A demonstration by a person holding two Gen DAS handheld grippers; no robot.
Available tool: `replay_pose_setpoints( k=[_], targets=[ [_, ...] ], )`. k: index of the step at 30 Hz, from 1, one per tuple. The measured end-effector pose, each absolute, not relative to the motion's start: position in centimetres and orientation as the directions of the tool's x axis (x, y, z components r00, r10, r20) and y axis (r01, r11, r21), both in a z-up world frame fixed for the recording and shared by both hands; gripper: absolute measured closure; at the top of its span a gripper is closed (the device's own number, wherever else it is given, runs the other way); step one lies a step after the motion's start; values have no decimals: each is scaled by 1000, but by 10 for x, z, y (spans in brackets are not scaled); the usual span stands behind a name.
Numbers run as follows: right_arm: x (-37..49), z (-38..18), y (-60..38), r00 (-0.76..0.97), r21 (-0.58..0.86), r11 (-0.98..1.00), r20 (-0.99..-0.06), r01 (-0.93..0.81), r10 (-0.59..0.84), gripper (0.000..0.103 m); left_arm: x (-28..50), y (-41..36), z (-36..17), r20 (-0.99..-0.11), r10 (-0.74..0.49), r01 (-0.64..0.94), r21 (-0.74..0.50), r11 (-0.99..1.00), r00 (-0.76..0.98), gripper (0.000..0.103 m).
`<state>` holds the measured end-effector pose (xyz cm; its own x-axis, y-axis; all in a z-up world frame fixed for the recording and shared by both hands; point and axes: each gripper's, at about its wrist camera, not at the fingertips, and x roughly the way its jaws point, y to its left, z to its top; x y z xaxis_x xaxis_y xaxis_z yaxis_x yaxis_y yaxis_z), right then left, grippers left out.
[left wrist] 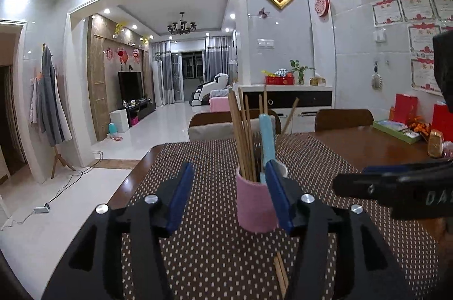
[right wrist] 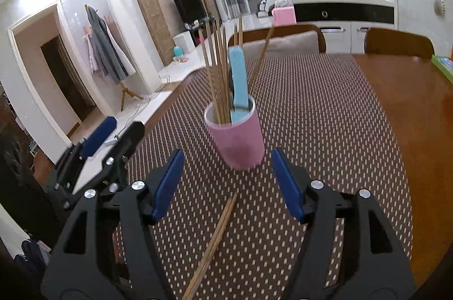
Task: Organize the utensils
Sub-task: 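Move both tools back down to the last pair of wooden chopsticks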
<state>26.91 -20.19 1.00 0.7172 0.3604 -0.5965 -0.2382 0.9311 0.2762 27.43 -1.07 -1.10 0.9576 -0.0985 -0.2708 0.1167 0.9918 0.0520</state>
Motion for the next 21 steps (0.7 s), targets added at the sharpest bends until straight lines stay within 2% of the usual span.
replay_pose_setpoints(
  k=[4, 9, 21],
  targets=[
    [257, -15, -197, 684, 265, 938, -643, -222, 344, 36, 260, -8, -24, -314, -103, 128, 59, 990, 944, 38],
    [250, -53, -193, 624, 266, 944, -708, -197, 330, 35, 252, 2, -46, -405, -114, 136, 26, 990, 907, 36],
    [242, -115, -169, 535, 194, 958, -798, -209, 278, 35, 244, 23, -87, -529, -76, 122, 52, 991, 845, 32]
  ],
)
